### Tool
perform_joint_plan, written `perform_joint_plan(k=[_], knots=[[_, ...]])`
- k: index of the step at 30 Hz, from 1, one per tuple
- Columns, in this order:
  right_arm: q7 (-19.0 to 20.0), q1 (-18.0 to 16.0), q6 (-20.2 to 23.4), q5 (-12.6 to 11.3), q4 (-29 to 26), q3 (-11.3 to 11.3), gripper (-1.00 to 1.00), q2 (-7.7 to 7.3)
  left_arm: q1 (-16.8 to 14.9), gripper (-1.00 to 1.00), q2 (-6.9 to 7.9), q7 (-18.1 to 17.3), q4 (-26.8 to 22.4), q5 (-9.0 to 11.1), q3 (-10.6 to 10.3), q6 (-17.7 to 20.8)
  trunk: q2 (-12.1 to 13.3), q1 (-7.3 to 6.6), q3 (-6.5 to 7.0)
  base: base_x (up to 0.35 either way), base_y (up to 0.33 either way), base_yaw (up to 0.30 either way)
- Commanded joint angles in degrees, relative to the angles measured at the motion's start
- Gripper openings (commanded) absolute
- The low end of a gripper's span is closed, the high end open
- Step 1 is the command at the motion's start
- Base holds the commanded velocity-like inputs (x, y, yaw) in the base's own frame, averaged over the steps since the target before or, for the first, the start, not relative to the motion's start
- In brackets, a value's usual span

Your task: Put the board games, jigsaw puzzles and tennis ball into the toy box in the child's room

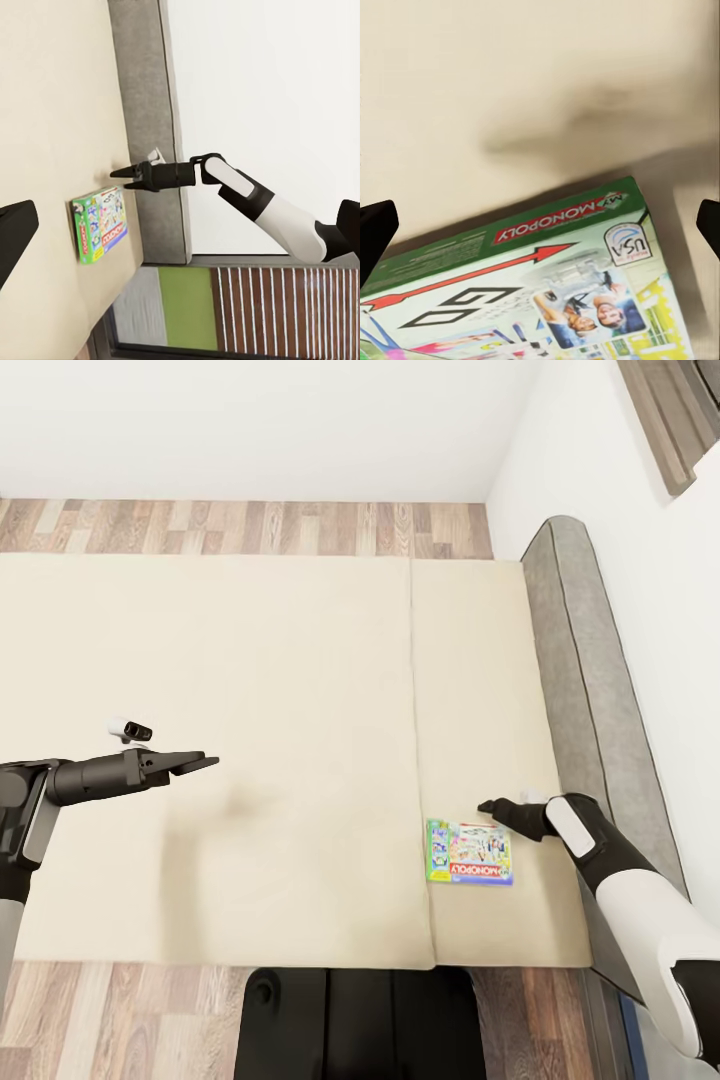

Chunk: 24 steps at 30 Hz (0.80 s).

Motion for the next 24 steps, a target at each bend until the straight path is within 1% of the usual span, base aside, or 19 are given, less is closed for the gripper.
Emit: perform_joint_plan(k=[1,9,18,21,24], knots=[[-0.5,0.0,0.3,-0.6,0.0,0.3,1.00,-0.10,0.0,1.00,0.01,-0.2,0.0,0.0,0.0,0.6,-0.1,0.04,0.03,0.000,0.000,0.000],[-0.5,0.2,0.9,-0.6,0.4,0.3,1.00,-0.17,0.0,1.00,0.04,-0.2,0.0,0.0,0.0,0.6,-0.1,0.04,0.77,0.000,0.000,0.000],[-0.2,0.3,1.0,-0.5,4.2,0.4,1.00,-0.18,0.0,1.00,0.09,-0.2,0.0,0.0,0.0,0.6,-0.1,0.04,1.52,0.000,0.000,0.000],[1.0,0.4,1.0,-0.3,4.7,0.6,1.00,-0.18,0.0,1.00,0.09,-0.2,0.0,0.0,0.0,0.6,-0.1,0.04,1.60,0.000,0.000,0.000],[3.4,0.4,1.0,0.1,5.0,0.7,1.00,-0.18,0.0,1.00,0.09,-0.2,0.0,0.0,0.0,0.6,-0.1,0.04,1.63,0.000,0.000,0.000]])
